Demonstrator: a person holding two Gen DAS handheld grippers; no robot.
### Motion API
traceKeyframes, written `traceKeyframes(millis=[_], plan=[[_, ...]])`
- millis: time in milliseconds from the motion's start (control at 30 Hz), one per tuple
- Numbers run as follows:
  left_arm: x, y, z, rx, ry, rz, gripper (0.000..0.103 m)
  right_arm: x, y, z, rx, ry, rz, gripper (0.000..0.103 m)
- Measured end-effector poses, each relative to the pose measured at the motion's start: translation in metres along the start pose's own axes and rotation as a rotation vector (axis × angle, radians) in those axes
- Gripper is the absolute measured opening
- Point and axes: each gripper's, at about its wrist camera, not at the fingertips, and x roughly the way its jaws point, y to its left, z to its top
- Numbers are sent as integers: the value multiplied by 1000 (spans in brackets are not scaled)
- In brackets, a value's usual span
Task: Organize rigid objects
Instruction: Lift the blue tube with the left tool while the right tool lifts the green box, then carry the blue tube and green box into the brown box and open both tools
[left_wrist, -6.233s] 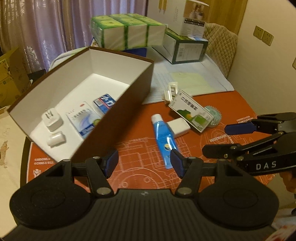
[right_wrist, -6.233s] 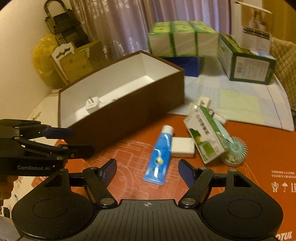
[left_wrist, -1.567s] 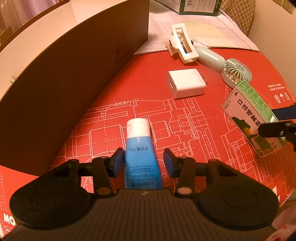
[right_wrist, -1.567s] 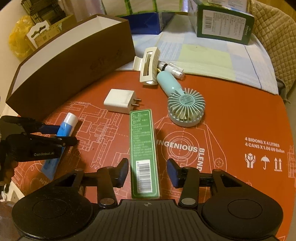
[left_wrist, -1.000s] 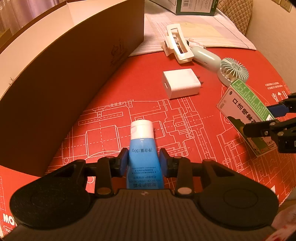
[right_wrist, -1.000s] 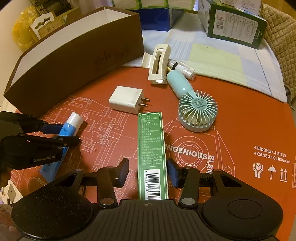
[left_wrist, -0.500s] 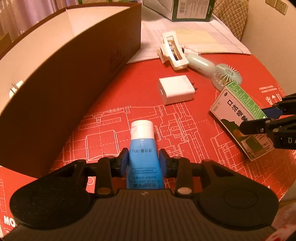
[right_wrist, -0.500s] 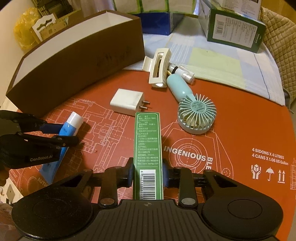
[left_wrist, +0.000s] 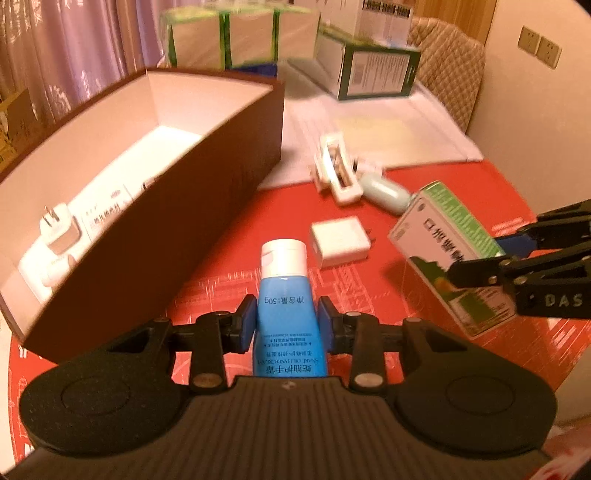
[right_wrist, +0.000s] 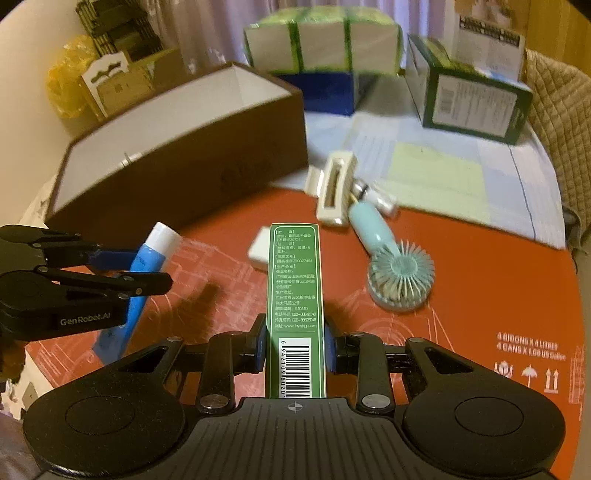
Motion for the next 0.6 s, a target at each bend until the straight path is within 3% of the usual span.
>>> traceKeyframes(millis=[367,600], plan=[[-34,7,28,-20,-86,-32,30,-20,32,32,-51,-82,44,27],[-50,29,47,-26,-133,-14,30,-21,55,58,-81,-126,80,27]])
